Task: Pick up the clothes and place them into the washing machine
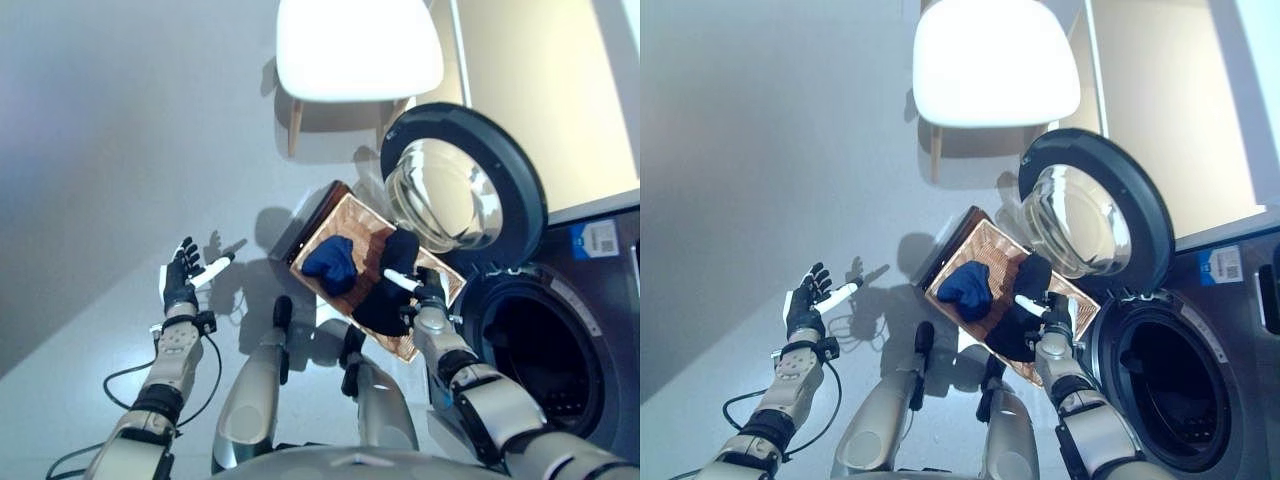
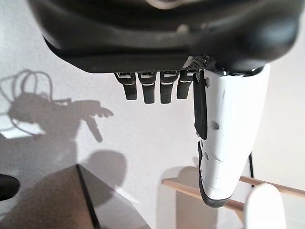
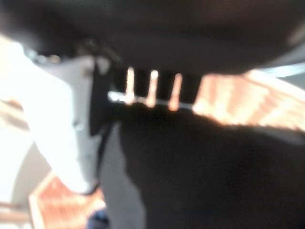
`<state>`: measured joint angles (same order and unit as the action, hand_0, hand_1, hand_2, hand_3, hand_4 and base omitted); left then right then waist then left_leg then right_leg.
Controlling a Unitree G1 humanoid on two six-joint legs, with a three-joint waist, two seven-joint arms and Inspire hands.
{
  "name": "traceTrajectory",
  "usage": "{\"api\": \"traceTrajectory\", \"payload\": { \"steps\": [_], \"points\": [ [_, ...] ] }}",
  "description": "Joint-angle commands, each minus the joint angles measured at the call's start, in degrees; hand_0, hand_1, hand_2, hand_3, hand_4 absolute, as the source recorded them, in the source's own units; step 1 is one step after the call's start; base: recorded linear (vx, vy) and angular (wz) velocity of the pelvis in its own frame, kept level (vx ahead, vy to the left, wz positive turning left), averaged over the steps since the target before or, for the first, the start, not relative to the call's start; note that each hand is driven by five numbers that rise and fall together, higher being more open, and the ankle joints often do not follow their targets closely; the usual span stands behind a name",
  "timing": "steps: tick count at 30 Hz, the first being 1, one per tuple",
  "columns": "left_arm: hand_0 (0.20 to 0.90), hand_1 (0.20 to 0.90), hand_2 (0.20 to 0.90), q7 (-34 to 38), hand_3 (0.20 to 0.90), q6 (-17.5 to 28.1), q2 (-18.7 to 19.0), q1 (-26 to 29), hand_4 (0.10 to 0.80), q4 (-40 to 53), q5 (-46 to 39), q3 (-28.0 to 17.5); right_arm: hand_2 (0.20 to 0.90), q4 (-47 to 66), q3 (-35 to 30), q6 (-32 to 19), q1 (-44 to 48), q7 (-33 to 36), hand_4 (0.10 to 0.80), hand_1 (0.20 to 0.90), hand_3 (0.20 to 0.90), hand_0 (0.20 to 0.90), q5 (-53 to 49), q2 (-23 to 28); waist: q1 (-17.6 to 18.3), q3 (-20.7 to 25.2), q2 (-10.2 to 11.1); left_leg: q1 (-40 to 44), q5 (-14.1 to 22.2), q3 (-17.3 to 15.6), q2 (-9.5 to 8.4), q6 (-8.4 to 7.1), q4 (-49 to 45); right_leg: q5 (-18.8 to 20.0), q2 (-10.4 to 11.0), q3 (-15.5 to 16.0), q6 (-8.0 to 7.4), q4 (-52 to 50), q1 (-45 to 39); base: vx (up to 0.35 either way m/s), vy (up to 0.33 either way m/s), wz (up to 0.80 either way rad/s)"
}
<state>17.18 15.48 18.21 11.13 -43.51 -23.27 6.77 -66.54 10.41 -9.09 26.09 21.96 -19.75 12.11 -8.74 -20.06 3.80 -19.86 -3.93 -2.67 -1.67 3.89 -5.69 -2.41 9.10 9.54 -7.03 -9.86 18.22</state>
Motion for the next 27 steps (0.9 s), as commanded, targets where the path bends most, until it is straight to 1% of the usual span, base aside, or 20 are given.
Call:
{"api": "traceTrajectory", "payload": {
  "steps": [1,8,11,13,14,15,16,17,18,19,20,21,22,23,24,25,26,27],
  "points": [
    [0.9,0.9,0.9,-0.22,0.9,5.02,-0.12,-0.71,0.8,-1.1,-0.12,-3.27,0.2,4.16,-1.43,-5.16,-2.64,-0.41,0.3,0.2,0.2,0.2,-2.34,2.18,0.18,4.8,-0.41,1.04,4.28,-1.35,-0.31,-3.01,-0.88,5.43,-0.11,-1.24,2.73,0.82,0.32,0.075,-0.005,-0.14],
    [0.9,0.9,0.9,-1.25,0.9,5.16,-0.56,-2.48,0.8,-2.59,-0.92,-4.29,0.2,6.71,-6.05,-6.95,-7.33,-2.66,0.3,0.2,0.2,0.2,-7.49,2.57,1.47,7.06,-0.78,4.45,4.09,-1.85,0.01,-3.13,0.91,4.95,-0.59,-1.98,2.65,1.12,-1.87,0.059,-0.015,-0.08],
    [0.9,0.9,0.9,-1.49,0.9,5.69,-0.96,-3.03,0.8,-3.31,-1.98,-4.41,0.2,9.99,-8.41,-8.78,-9.79,-3.41,0.3,0.2,0.2,0.2,-11.46,2.36,2.28,6.96,-1.45,5.3,4.2,-2.59,0.16,-3.05,0.92,4.7,-0.95,-2.92,2.71,0.74,-1.87,0.011,-0.011,-0.18],
    [0.9,0.9,0.9,-1.45,0.9,5.91,-1.1,-2.77,0.8,-3.7,-2.17,-4.06,0.2,9.91,-9.06,-9.28,-9.74,-3.25,0.3,0.2,0.2,0.2,-12.56,2.35,2.45,6.69,-1.76,5.11,4.16,-2.87,0.16,-3.03,0.8,4.7,-1.02,-3.17,2.79,0.47,-1.45,-0.056,-0.001,-0.14],
    [0.9,0.9,0.9,-1.56,0.9,6.22,-1.44,-2.6,0.8,-3.97,-3.04,-3.85,0.2,10.84,-10.0,-10.1,-9.73,-2.92,0.3,0.2,0.2,0.2,-14.31,2.16,2.88,6.25,-2.37,4.64,3.92,-3.17,0.12,-2.98,0.7,4.73,-1.13,-3.5,2.97,0.08,-0.68,-0.069,-0.002,-0.13],
    [0.9,0.9,0.9,-1.59,0.9,6.24,-1.44,-2.57,0.8,-4.02,-3.07,-3.83,0.2,10.88,-10.02,-10.09,-9.76,-2.92,0.3,0.2,0.2,0.2,-14.32,2.17,2.82,6.31,-2.37,4.56,3.93,-3.22,0.13,-2.98,0.67,4.71,-1.14,-3.55,2.98,0.01,-0.56,-0.096,0.001,-0.17],
    [0.9,0.9,0.9,-1.58,0.9,6.72,-1.83,-2.54,0.8,-3.71,-3.78,-3.39,0.2,12.2,-12.0,-11.7,-9.57,-2.35,0.3,0.2,0.2,0.2,-17.18,1.92,3.38,5.85,-3.06,4.14,3.61,-3.58,0.05,-2.97,0.97,4.84,-1.36,-3.82,3.11,0.01,0.4,-0.051,0.003,-0.09],
    [0.9,0.9,0.9,-1.59,0.9,6.74,-1.84,-2.51,0.8,-3.74,-3.8,-3.36,0.2,12.21,-12.02,-11.71,-9.58,-2.36,0.3,0.2,0.2,0.2,-17.21,1.94,3.33,5.91,-3.06,4.08,3.6,-3.62,0.06,-2.97,0.99,4.84,-1.37,-3.86,3.11,-0.03,0.5,-0.089,0.001,-0.15],
    [0.9,0.9,0.9,-1.52,0.9,7.14,-2.28,-2.58,0.8,-3.48,-4.38,-2.9,0.2,13.27,-14.51,-13.96,-9.12,-2.15,0.3,0.2,0.2,0.2,-21.43,1.43,3.69,5.59,-3.85,3.45,3.38,-3.93,0.01,-2.88,1.17,4.86,-1.49,-4.22,3.24,-0.18,1.73,-0.038,-0.003,-0.08],
    [0.9,0.9,0.9,-1.53,0.9,7.17,-2.29,-2.53,0.8,-3.53,-4.41,-2.85,0.2,13.24,-14.55,-14.0,-9.13,-2.23,0.3,0.2,0.2,0.2,-21.52,1.48,3.6,5.71,-3.84,3.29,3.38,-3.98,0.02,-2.88,1.15,4.86,-1.51,-4.28,3.24,-0.26,1.94,-0.076,0.023,-0.17],
    [0.9,0.9,0.9,-1.61,0.9,7.67,-2.9,-2.22,0.8,-4.23,-5.56,-2.17,0.2,13.39,-16.83,-15.9,-8.4,-1.84,0.3,0.2,0.2,0.2,-25.11,1.06,4.02,5.38,-4.85,2.63,3.13,-4.32,-0.14,-2.83,1.35,4.78,-1.54,-4.78,3.44,-0.65,3.09,-0.039,0.025,-0.11],
    [0.9,0.9,0.9,-1.63,0.9,7.7,-2.93,-2.16,0.8,-4.27,-5.59,-2.12,0.2,13.3,-16.87,-15.93,-8.35,-1.94,0.3,0.2,0.2,0.2,-25.21,1.13,3.94,5.48,-4.86,2.49,3.09,-4.36,-0.13,-2.82,1.37,4.83,-1.55,-4.83,3.44,-0.66,3.27,-0.049,0.026,-0.16],
    [0.9,0.9,0.9,-1.66,0.9,7.86,-3.17,-1.9,0.8,-4.5,-5.97,-1.74,0.2,13.23,-17.93,-16.85,-7.72,-1.9,0.3,0.2,0.2,0.2,-27.1,1.08,3.92,5.41,-5.3,2.08,3.04,-4.5,-0.19,-2.78,1.31,4.78,-1.59,-5.1,3.53,-0.89,3.83,-0.041,0.025,-0.12],
    [0.9,0.9,0.9,-1.67,0.9,8.1,-3.79,-1.92,0.8,-3.56,-6.7,-1.01,0.2,13.21,-20.01,-18.33,-6.73,-1.4,0.3,0.2,0.2,0.2,-30.13,1.11,4.15,4.96,-6.38,1.43,2.84,-4.51,-0.4,-2.79,1.35,4.65,-1.47,-5.43,3.68,-1.27,4.68,-0.041,0.025,-0.12],
    [0.9,0.9,0.9,-1.65,0.9,8.09,-3.83,-1.87,0.8,-3.55,-6.7,-0.97,0.2,13.14,-20.06,-18.35,-6.66,-1.45,0.3,0.2,0.2,0.2,-30.18,1.19,4.09,5.04,-6.41,1.28,2.79,-4.52,-0.39,-2.79,1.36,4.7,-1.48,-5.44,3.69,-1.27,4.85,-0.036,0.026,-0.08],
    [0.9,0.9,0.9,-1.75,0.9,8.22,-4.0,-1.71,0.8,-3.65,-6.79,-0.47,0.2,12.44,-20.97,-19.05,-5.85,-1.19,0.3,0.2,0.2,0.2,-31.39,1.5,4.12,4.97,-6.89,0.93,2.69,-4.61,-0.41,-2.81,1.33,4.62,-1.45,-5.49,3.76,-1.43,5.22,-0.023,0.01,-0.05],
    [0.9,0.9,0.9,-1.91,0.9,8.28,-4.3,-1.73,0.8,-3.02,-7.02,0.54,0.2,11.55,-22.45,-20.02,-4.16,-0.53,0.3,0.2,0.2,0.2,-33.22,2.53,4.18,4.65,-7.92,0.53,2.63,-4.61,-0.58,-2.86,1.34,4.51,-1.36,-5.67,3.85,-1.66,5.8,-0.011,0.02,-0.09],
    [0.9,0.9,0.9,-1.94,0.9,8.38,-4.53,-1.67,0.8,-3.3,-7.42,0.91,0.2,11.94,-22.88,-20.64,-3.69,-0.34,0.3,0.2,0.2,0.2,-33.96,2.68,4.18,4.59,-8.38,0.41,2.86,-4.66,-0.6,-2.94,1.35,4.06,-1.33,-5.76,3.85,-2.03,6.16,-0.003,0.021,-0.11]
  ]
}}
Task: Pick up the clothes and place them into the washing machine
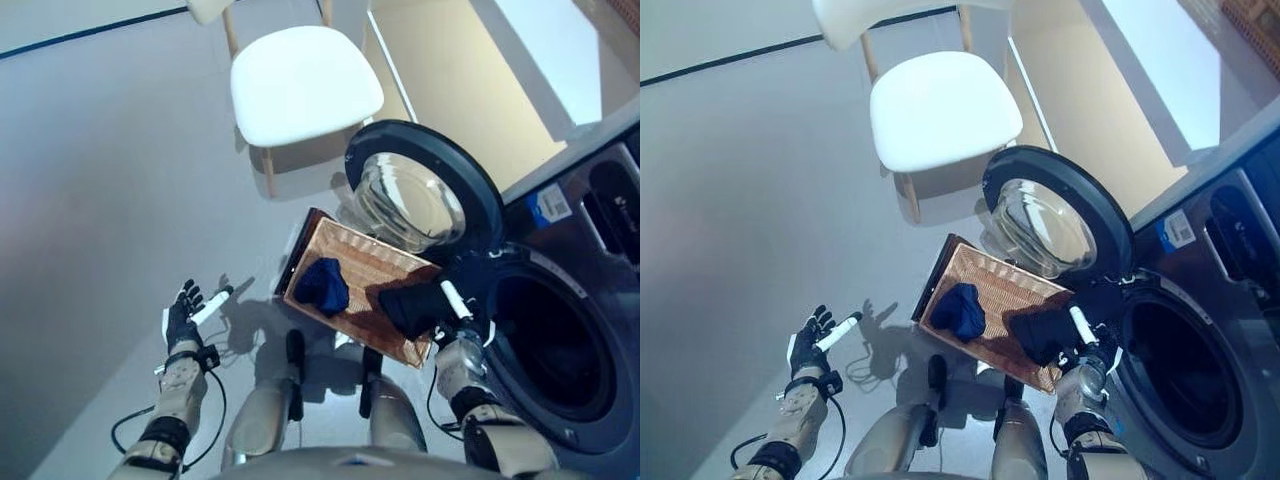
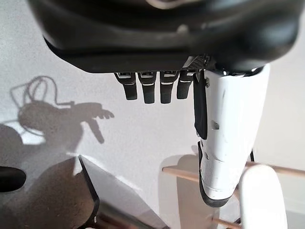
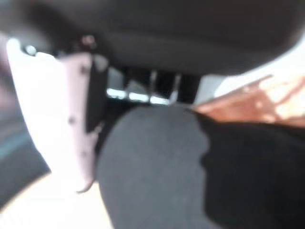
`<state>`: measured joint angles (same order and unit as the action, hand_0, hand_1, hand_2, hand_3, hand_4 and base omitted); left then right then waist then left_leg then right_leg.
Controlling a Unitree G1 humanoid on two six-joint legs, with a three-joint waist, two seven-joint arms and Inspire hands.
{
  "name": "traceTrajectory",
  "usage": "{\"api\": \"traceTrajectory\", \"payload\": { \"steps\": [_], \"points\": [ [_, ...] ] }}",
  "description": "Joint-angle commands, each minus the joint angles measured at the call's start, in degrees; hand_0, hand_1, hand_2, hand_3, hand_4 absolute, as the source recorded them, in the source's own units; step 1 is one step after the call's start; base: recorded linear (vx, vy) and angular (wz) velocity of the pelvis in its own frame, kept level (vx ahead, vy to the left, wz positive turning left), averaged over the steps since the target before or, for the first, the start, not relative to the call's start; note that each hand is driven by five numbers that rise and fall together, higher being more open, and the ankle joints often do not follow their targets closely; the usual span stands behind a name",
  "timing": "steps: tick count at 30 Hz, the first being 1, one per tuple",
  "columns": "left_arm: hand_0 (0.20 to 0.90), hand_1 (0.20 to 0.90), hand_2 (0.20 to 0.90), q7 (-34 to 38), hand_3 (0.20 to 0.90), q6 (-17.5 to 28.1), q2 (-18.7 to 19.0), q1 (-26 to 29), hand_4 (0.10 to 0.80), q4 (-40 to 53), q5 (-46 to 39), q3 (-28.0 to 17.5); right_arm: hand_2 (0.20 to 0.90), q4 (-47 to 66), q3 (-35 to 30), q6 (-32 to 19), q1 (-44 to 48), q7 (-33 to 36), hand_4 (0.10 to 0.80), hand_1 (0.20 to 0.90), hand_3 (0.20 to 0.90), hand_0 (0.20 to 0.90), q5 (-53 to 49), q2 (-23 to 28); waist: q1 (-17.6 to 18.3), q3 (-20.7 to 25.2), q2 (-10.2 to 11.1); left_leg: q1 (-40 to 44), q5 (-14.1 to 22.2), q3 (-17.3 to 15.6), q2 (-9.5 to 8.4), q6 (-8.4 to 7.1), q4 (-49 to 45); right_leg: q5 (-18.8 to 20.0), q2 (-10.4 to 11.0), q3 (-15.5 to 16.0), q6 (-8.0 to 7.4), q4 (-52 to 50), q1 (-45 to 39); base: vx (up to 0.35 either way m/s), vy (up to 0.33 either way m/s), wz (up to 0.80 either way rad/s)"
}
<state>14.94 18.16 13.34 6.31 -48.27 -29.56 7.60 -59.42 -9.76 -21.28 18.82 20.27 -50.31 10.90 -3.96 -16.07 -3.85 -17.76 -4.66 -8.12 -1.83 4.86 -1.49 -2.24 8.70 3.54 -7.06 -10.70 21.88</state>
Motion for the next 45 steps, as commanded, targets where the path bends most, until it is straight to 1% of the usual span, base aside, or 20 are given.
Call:
{"api": "traceTrajectory", "payload": {
  "steps": [1,3,5,6,7,16,17,20,22,25,27,28,32,35,36,39,41,42,43,45],
  "points": [
    [0.9,0.9,0.9,0.35,0.9,5.71,0.18,3.26,0.8,1.25,-1.24,0.49,0.2,4.58,-3.91,-9.01,4.2,1.58,0.3,0.2,0.2,0.2,-4.83,4.18,-0.51,0.6,-1.1,-1.87,3.57,0.65,-0.49,-3.94,-2.75,3.85,-0.91,0.14,3.89,-1.33,2.79,0.018,0.019,-0.12],
    [0.9,0.9,0.9,0.34,0.9,5.71,-0.03,3.48,0.8,0.95,-1.43,0.94,0.2,4.06,-4.72,-9.74,4.8,1.76,0.3,0.2,0.2,0.2,-5.89,4.42,-0.55,0.56,-1.52,-2.32,3.2,0.51,-0.53,-3.95,-2.67,4.21,-0.91,-0.06,3.96,-1.21,3.25,-0.013,0.009,-0.08],
    [0.9,0.9,0.9,0.49,0.9,5.68,-0.52,3.66,0.8,0.55,-1.98,2.19,0.2,3.14,-6.56,-11.27,6.54,2.72,0.3,0.2,0.2,0.2,-8.54,4.98,-0.46,0.46,-2.66,-2.67,3.3,0.11,-0.68,-4.06,-2.45,3.82,-1.08,-0.59,3.95,-1.5,3.93,0.004,0.017,-0.13],
    [0.9,0.9,0.9,0.48,0.9,5.71,-0.54,3.77,0.8,0.5,-2.0,2.19,0.2,3.12,-6.58,-11.28,6.62,2.7,0.3,0.2,0.2,0.2,-8.57,5.02,-0.51,0.45,-2.67,-2.9,2.96,0.04,-0.65,-4.04,-2.41,4.24,-1.12,-0.63,4.0,-1.35,4.13,0.036,0.029,-0.2],
    [0.9,0.9,0.9,0.49,0.9,5.66,-0.97,3.78,0.8,0.59,-2.25,2.87,0.2,1.74,-7.84,-11.8,7.45,3.07,0.3,0.2,0.2,0.2,-10.07,5.86,-0.47,0.44,-3.41,-2.8,3.32,-0.17,-0.79,-4.03,-2.21,3.86,-1.2,-0.97,3.97,-1.62,4.55,0.016,0.019,-0.15],
    [0.9,0.9,0.9,0.5,0.9,5.89,-1.53,4.45,0.8,1.27,-2.9,4.37,0.2,-0.51,-12.07,-13.87,10.21,4.81,0.3,0.2,0.2,0.2,-13.87,9.48,-0.23,0.23,-5.68,-3.89,2.79,-0.81,-1.01,-4.08,-1.4,4.14,-1.4,-1.99,4.19,-2.24,6.72,0.011,0.028,-0.1],
    [0.9,0.9,0.9,0.46,0.9,5.86,-1.68,4.44,0.8,1.37,-2.96,4.85,0.2,-1.55,-13.87,-14.61,11.19,5.68,0.3,0.2,0.2,0.2,-14.8,11.2,-0.15,0.33,-6.3,-3.74,3.18,-0.75,-1.26,-4.13,-1.13,3.5,-1.34,-2.26,4.1,-2.55,6.98,-0.009,0.031,-0.09],
    [0.9,0.9,0.9,0.43,0.9,5.87,-1.77,4.58,0.8,0.99,-3.29,5.09,0.2,-1.85,-15.15,-15.26,12.36,6.58,0.3,0.2,0.2,0.2,-15.45,12.91,-0.2,0.29,-6.89,-4.19,2.67,-0.94,-1.34,-4.12,-0.8,4.1,-1.34,-2.49,4.15,-2.35,7.6,0.006,0.036,-0.08],
    [0.9,0.9,0.9,0.69,0.9,5.65,-1.72,4.81,0.8,0.26,-3.42,5.18,0.2,-3.29,-16.92,-16.02,13.61,8.31,0.3,0.2,0.2,0.2,-16.23,15.34,-0.17,0.27,-7.59,-4.32,2.57,-1.21,-1.47,-4.14,-0.4,4.13,-1.33,-2.77,4.12,-2.44,8.13,0.0,0.039,-0.11],
    [0.9,0.9,0.9,0.96,0.9,5.6,-1.68,4.89,0.8,0.47,-3.36,5.28,0.2,-4.82,-17.88,-15.75,14.19,9.69,0.3,0.2,0.2,0.2,-15.96,17.62,-0.16,0.46,-8.05,-4.02,2.99,-1.31,-1.56,-4.19,0.07,3.57,-1.41,-3.3,4.07,-2.86,8.53,0.026,0.025,-0.09],
    [0.9,0.9,0.9,1.06,0.9,5.71,-1.75,4.93,0.8,0.54,-3.34,5.18,0.2,-5.17,-18.14,-15.62,14.19,9.86,0.3,0.2,0.2,0.2,-15.83,18.28,-0.14,0.46,-8.15,-4.35,2.5,-1.51,-1.48,-4.15,0.14,4.21,-1.52,-3.38,4.18,-2.69,8.94,0.003,0.013,-0.08],
    [0.9,0.9,0.9,1.14,0.9,5.67,-1.64,5.02,0.8,0.59,-3.1,4.91,0.2,-5.79,-18.78,-15.31,13.72,10.35,0.3,0.2,0.2,0.2,-15.39,19.74,0.09,0.5,-8.16,-4.39,2.52,-1.63,-1.5,-4.16,0.22,4.15,-1.62,-3.56,4.2,-2.83,9.13,0.012,0.01,-0.08],
    [0.9,0.9,0.9,1.25,0.9,5.83,-1.61,5.03,0.8,0.76,-2.84,4.35,0.2,-6.42,-19.83,-15.02,12.96,10.43,0.3,0.2,0.2,0.2,-15.12,21.54,0.27,0.43,-8.48,-4.71,2.41,-1.9,-1.46,-4.23,0.18,4.1,-1.8,-4.03,4.31,-3.15,9.83,0.008,0.015,-0.1],
    [0.9,0.9,0.9,1.0,0.9,6.03,-1.19,4.51,0.8,0.65,-2.68,3.7,0.2,-6.66,-21.16,-15.04,12.96,10.6,0.3,0.2,0.2,0.2,-15.15,24.4,0.62,0.3,-9.06,-4.83,2.83,-2.17,-1.59,-4.28,0.16,3.27,-1.72,-4.63,4.29,-3.82,10.4,-0.003,0.018,-0.11],
    [0.9,0.9,0.9,0.97,0.9,6.06,-1.28,4.57,0.8,0.65,-2.71,3.7,0.2,-6.77,-21.15,-14.98,13.06,10.53,0.3,0.2,0.2,0.2,-15.19,24.59,0.53,0.26,-9.12,-5.14,2.41,-2.33,-1.53,-4.24,0.13,3.85,-1.79,-4.69,4.38,-3.71,10.69,-0.013,0.02,-0.1],
    [0.9,0.9,0.9,0.71,0.9,6.28,-1.21,3.94,0.8,0.47,-3.19,3.4,0.2,-8.02,-21.41,-14.37,14.59,11.32,0.3,0.2,0.2,0.2,-14.66,27.64,0.49,0.1,-9.96,-5.54,2.32,-2.69,-1.65,-4.22,0.13,4.01,-1.93,-5.51,4.42,-3.79,11.38,-0.032,0.019,-0.12],
    [0.9,0.9,0.9,0.69,0.9,6.62,-0.78,3.44,0.8,0.83,-3.52,3.37,0.2,-8.55,-20.96,-13.29,16.09,12.42,0.3,0.2,0.2,0.2,-12.94,30.95,0.42,-0.08,-10.81,-5.98,2.17,-3.13,-1.69,-4.26,0.19,3.95,-1.83,-6.12,4.38,-3.8,12.01,-0.022,0.022,-0.14],
    [0.9,0.9,0.9,0.67,0.9,6.63,-0.9,3.46,0.8,0.83,-3.54,3.38,0.2,-8.72,-20.85,-13.17,16.29,12.54,0.3,0.2,0.2,0.2,-12.83,31.22,0.37,0.02,-10.9,-5.86,2.48,-3.1,-1.75,-4.3,0.25,3.49,-1.79,-6.19,4.3,-3.92,11.98,-0.038,0.006,-0.08],
    [0.9,0.9,0.9,0.55,0.9,6.78,-0.65,3.31,0.8,1.15,-3.39,3.39,0.2,-9.2,-20.49,-12.27,16.93,13.1,0.3,0.2,0.2,0.2,-11.35,33.41,0.38,-0.26,-11.39,-6.34,1.83,-3.35,-1.7,-4.36,0.62,4.02,-1.8,-6.37,4.32,-3.82,12.61,-0.015,0.009,-0.05],
    [0.9,0.9,0.9,0.44,0.9,6.94,-0.64,3.24,0.8,1.46,-3.18,3.61,0.2,-9.71,-19.6,-11.41,17.91,13.44,0.3,0.2,0.2,0.2,-10.01,35.45,0.25,-0.34,-11.96,-6.54,1.39,-3.6,-1.71,-4.47,1.17,4.17,-1.8,-6.57,4.32,-3.89,13.24,-0.036,-0.001,-0.02]
  ]
}}
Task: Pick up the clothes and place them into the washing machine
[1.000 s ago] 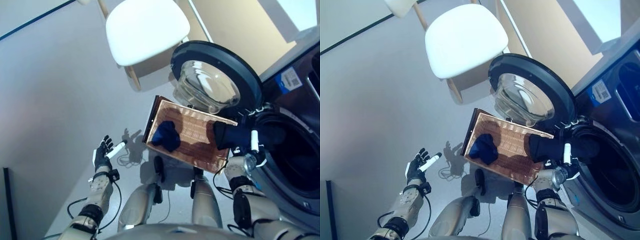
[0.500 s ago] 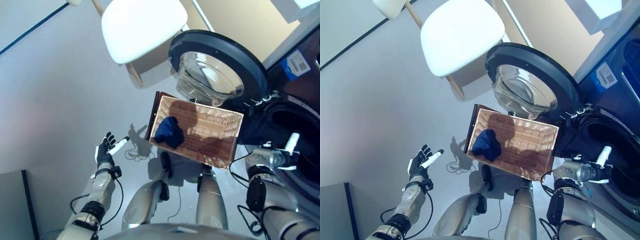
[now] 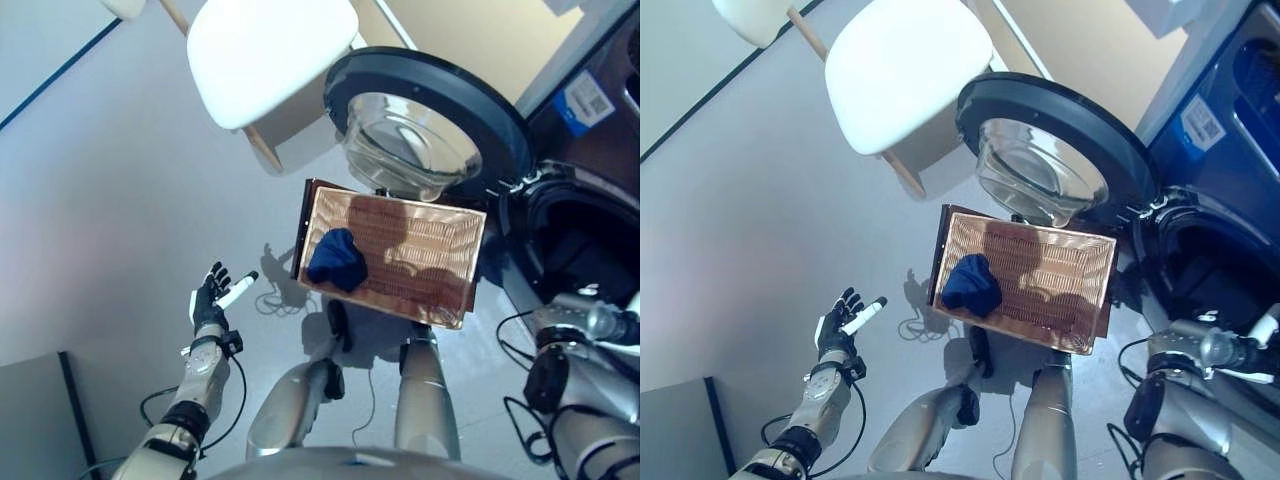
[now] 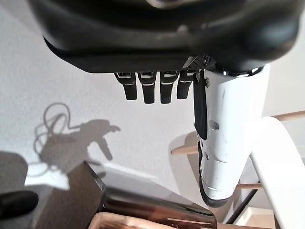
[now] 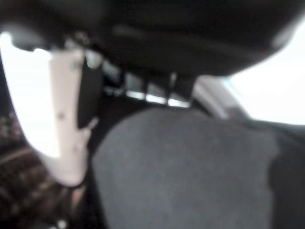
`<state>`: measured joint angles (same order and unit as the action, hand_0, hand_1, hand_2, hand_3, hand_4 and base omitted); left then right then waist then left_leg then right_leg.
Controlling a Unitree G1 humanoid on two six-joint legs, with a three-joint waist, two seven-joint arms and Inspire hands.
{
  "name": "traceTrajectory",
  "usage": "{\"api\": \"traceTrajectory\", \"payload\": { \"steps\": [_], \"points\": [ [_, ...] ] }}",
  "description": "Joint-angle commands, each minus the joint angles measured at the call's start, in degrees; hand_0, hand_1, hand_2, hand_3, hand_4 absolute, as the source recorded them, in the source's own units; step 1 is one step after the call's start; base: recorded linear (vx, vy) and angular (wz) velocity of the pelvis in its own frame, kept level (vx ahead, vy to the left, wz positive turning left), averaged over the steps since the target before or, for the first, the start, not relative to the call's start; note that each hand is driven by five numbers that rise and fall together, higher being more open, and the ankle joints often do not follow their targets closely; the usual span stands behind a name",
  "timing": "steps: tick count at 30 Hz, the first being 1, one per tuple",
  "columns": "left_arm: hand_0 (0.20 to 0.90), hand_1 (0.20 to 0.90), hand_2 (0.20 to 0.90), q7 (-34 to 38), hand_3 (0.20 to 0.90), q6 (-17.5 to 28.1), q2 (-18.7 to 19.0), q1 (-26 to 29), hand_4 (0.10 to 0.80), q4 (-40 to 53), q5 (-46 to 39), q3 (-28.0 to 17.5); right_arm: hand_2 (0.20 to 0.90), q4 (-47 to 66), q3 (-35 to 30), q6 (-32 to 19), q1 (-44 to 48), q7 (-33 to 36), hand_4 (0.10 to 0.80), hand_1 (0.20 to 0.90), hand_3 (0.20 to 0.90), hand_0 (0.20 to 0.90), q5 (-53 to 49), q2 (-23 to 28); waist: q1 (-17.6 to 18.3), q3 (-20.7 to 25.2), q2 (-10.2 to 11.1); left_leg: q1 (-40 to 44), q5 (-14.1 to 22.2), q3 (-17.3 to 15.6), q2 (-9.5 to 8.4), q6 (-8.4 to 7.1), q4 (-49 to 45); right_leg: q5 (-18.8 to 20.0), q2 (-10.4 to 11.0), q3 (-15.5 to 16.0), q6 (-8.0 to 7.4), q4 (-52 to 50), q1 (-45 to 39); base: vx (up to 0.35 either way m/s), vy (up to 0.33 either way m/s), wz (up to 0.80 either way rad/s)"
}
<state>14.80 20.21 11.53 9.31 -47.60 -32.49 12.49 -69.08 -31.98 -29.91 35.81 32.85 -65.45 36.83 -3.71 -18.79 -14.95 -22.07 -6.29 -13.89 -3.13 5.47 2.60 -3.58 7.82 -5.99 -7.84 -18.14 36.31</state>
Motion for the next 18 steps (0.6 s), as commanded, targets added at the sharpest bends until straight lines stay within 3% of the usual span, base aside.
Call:
{"api": "traceTrajectory", "payload": {
  "steps": [1,7,18],
  "points": [
    [0.9,0.9,0.9,0.48,0.9,4.93,1.33,0.22,0.8,1.28,-0.09,-1.09,0.2,-0.31,3.12,-2.33,1.49,0.99,0.3,0.2,0.2,0.2,5.57,10.85,-0.09,2.46,-1.13,-2.12,3.13,2.26,-0.51,-5.19,-2.37,4.99,-0.79,2.91,5.0,3.37,-0.99,0.0,0.0,0.0],
    [0.9,0.9,0.9,0.29,0.9,5.47,1.94,-0.27,0.8,4.75,0.47,-0.91,0.2,-1.32,7.58,0.53,5.27,-0.45,0.3,0.2,0.2,0.2,8.32,16.62,-0.49,2.23,-1.97,-3.32,1.5,1.61,-0.42,-5.39,-0.71,5.69,-0.99,2.55,5.18,2.89,1.79,-0.019,0.0,-0.02],
    [0.9,0.9,0.9,-0.51,0.9,5.74,2.37,-1.45,0.8,8.5,0.29,-1.87,0.2,1.28,11.64,0.97,9.67,-0.99,0.3,0.2,0.2,0.2,10.78,21.21,-1.3,2.84,-2.13,-4.93,0.66,1.75,-0.3,-5.9,0.42,4.7,-1.2,2.02,5.46,1.3,4.8,0.0,-0.012,0.02]
  ]
}}
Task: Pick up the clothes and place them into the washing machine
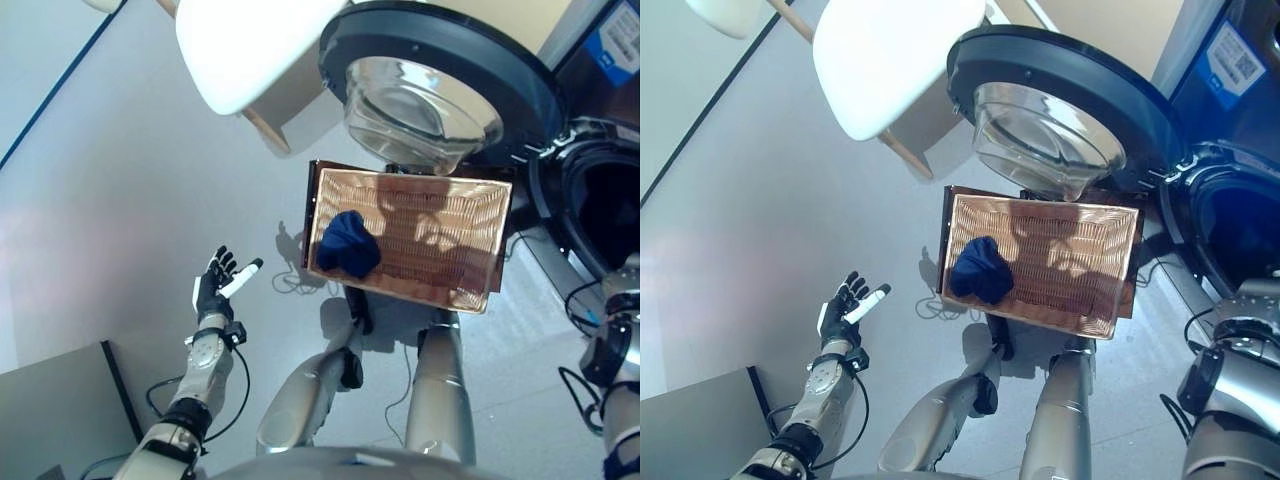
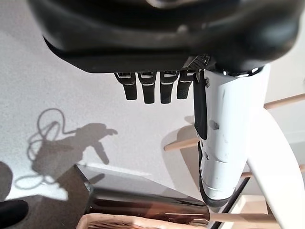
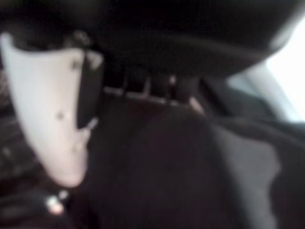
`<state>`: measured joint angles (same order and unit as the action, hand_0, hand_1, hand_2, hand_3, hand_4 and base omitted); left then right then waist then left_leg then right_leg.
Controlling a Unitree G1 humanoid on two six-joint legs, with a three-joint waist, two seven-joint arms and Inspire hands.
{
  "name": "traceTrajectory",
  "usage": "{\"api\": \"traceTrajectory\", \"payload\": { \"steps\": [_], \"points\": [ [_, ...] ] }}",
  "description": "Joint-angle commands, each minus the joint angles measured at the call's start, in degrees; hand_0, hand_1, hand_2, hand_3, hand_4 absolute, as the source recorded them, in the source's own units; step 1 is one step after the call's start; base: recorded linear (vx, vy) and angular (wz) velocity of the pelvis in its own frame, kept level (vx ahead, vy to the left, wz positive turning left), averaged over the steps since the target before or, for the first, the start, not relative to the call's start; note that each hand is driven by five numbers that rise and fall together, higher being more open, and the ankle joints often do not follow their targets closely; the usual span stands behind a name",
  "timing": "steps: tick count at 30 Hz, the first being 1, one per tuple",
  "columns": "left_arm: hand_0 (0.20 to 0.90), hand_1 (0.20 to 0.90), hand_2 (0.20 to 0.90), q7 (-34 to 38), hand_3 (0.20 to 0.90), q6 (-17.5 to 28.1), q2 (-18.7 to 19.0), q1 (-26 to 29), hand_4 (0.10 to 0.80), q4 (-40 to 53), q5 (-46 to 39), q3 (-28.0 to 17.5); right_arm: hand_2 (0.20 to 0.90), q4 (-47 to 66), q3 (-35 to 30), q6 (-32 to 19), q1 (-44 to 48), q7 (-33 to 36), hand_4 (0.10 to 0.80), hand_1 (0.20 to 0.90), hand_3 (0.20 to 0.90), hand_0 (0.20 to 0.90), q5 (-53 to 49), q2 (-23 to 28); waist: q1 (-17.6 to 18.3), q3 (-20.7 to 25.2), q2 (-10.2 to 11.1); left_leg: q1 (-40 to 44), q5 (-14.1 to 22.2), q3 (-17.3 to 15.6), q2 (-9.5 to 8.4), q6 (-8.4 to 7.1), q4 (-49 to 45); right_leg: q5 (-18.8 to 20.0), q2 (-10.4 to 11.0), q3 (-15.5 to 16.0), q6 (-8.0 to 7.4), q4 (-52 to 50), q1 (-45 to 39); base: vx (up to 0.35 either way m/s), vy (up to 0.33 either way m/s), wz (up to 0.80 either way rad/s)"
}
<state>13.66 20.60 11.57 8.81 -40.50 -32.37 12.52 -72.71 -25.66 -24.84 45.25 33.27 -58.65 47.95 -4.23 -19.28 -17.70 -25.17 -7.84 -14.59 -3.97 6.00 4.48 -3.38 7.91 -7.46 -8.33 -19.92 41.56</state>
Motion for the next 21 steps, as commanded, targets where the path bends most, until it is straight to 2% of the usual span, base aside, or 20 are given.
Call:
{"api": "traceTrajectory", "payload": {
  "steps": [1,11,16,21],
  "points": [
    [0.9,0.9,0.9,0.61,0.9,5.45,2.47,-0.93,0.8,1.56,0.08,-1.99,0.2,6.72,5.91,-4.41,0.36,-1.54,0.3,0.2,0.2,0.2,4.68,9.95,-0.75,3.15,0.77,-2.09,2.05,2.42,0.63,-6.49,-1.38,4.47,-1.37,3.5,6.04,2.97,-0.15,-0.012,-0.027,0.04],
    [0.9,0.9,0.9,0.92,0.9,5.84,2.72,-0.69,0.8,4.41,-0.22,-2.13,0.2,8.43,6.98,-4.55,2.11,-0.33,0.3,0.2,0.2,0.2,5.65,10.33,-1.15,2.89,0.28,-3.75,1.14,2.93,0.56,-6.81,-0.66,3.19,-1.53,3.49,6.52,0.63,2.57,-0.001,-0.019,0.07],
    [0.9,0.9,0.9,0.69,0.9,5.93,2.42,-0.82,0.8,4.77,-0.83,-2.27,0.2,7.31,8.25,-3.72,4.07,0.35,0.3,0.2,0.2,0.2,6.32,10.79,-1.5,3.0,-0.88,-4.17,0.9,2.72,0.44,-6.91,-0.42,3.01,-1.67,2.93,6.53,-0.48,3.82,0.008,0.025,-0.03],
    [0.9,0.9,0.9,0.7,0.9,5.79,2.41,-1.14,0.8,4.37,-0.66,-2.39,0.2,7.24,6.75,-4.22,3.18,0.62,0.3,0.2,0.2,0.2,5.8,10.72,-1.76,4.27,-1.32,-3.98,0.96,2.93,0.51,-6.96,-0.16,2.62,-1.8,2.99,6.56,-1.01,4.05,0.02,0.014,-0.01]
  ]
}}
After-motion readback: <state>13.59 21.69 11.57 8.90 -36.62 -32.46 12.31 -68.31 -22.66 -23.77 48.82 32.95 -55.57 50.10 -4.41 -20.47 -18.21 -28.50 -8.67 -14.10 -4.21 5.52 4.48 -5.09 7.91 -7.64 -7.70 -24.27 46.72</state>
